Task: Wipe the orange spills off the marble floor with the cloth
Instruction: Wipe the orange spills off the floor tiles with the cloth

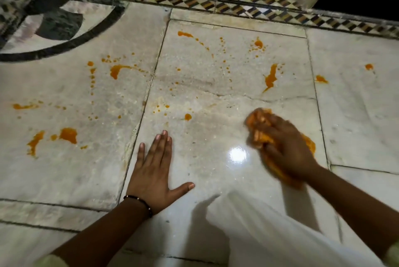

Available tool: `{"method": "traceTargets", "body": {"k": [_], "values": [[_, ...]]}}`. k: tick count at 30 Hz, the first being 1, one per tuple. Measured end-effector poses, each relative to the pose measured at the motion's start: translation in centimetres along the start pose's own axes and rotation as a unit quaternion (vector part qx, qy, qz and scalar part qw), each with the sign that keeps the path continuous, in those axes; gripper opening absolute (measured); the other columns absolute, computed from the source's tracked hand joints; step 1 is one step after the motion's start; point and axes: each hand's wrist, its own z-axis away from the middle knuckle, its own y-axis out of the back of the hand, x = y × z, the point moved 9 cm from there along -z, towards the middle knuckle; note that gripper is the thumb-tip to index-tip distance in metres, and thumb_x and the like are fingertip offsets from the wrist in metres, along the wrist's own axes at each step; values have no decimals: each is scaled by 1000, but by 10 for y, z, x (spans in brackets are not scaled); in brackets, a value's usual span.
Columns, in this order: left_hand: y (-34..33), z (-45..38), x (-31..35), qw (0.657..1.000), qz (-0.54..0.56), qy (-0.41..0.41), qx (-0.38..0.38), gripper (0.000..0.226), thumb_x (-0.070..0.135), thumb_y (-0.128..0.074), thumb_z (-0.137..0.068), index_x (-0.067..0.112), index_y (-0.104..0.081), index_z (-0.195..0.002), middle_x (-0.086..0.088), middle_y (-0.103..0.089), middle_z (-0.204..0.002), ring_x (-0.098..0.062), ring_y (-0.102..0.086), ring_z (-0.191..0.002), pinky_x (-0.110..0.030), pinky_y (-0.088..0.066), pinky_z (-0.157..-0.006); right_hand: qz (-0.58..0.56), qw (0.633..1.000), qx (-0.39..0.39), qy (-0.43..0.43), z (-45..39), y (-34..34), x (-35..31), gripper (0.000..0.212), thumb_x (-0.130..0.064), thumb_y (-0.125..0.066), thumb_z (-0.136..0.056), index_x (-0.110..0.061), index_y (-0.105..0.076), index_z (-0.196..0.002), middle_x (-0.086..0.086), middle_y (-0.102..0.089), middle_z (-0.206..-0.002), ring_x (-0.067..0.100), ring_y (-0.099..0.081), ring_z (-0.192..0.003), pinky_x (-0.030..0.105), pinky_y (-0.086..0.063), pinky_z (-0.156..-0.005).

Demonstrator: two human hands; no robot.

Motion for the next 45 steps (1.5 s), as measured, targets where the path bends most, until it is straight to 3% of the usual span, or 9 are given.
{"method": "traceTargets", "body": {"k": [4, 9, 14, 21, 25, 30, 36, 41, 45], "values": [[-3, 3, 2, 1000, -1, 0, -13, 109, 84, -23, -77, 5, -8, -150, -11, -3, -160, -24, -3, -147, -46, 2, -117, 22, 982, 46, -180, -33, 4, 28, 71, -45, -30, -74, -22, -47, -139, 17, -34, -150, 38, -31, -137, 48, -25, -110], [0, 1, 2, 1000, -6, -5, 8, 104, 81, -21, -80, 5, -9, -151, -12, -5, -159, -26, -7, -146, -48, 1, -116, 28, 995, -81, 49, -26, -50, -67, 62, -35, -38, -79, -28, -45, -140, 7, -27, -155, 36, -27, -140, 50, -22, -111], [-3, 1, 1, 1000, -7, -17, 17, 97, 76, -19, -84, 6, -8, -151, -10, -5, -159, -24, -7, -146, -50, 2, -116, 61, 977, -122, 163, 62, -25, -33, 59, -41, -44, -84, -36, -37, -142, 2, -27, -155, 26, -28, -141, 41, -21, -113], [6, -13, 40, 996, 14, -83, 5, 91, 71, -17, -88, 5, -15, -150, -5, 2, -160, -20, 0, -147, -42, -1, -116, 94, 959, 54, -260, 64, 74, 192, 71, -60, -36, -74, -43, -31, -143, 7, -30, -154, 33, -33, -137, 54, -27, -109], [38, -69, 135, 987, 37, -153, 43, 87, 69, -18, -89, 8, -9, -151, -7, -1, -160, -21, -2, -147, -43, -2, -117, 84, 914, 119, -378, -2, 78, 206, 67, -52, -38, -75, -33, -41, -140, 11, -29, -153, 38, -31, -135, 50, -26, -110], [52, -162, 205, 985, 79, -131, 76, 85, 69, -10, -87, 15, 4, -151, -1, 11, -159, -14, 10, -146, -41, 7, -117, 82, 970, 86, -210, -43, 43, 137, 64, -50, -39, -78, -33, -42, -140, 6, -28, -155, 35, -34, -136, 48, -28, -110], [36, -205, 259, 974, 68, -206, 56, 84, 66, -9, -85, 16, 4, -150, 0, 11, -159, -12, 12, -144, -41, 8, -118, 55, 998, 14, 7, 68, 53, 134, 63, -42, -48, -78, -35, -40, -141, 3, -31, -154, 26, -36, -137, 48, -30, -109], [8, -248, 294, 973, 12, -229, 14, 90, 71, 0, -81, 13, 12, -150, -1, 21, -157, -10, 23, -141, -41, 14, -116, 56, 980, 107, -161, 82, 108, 251, 65, -55, -44, -82, -30, -40, -142, 6, -38, -149, 28, -39, -134, 52, -34, -106], [-4, -257, 297, 977, -20, -204, 56, 95, 74, -7, -85, 6, -2, -151, -10, 3, -159, -20, 5, -146, -45, 5, -116, 106, 898, 183, -385, 37, 145, 356, 72, -53, -39, -79, -27, -33, -146, 11, -32, -153, 31, -30, -139, 45, -24, -113]]}}
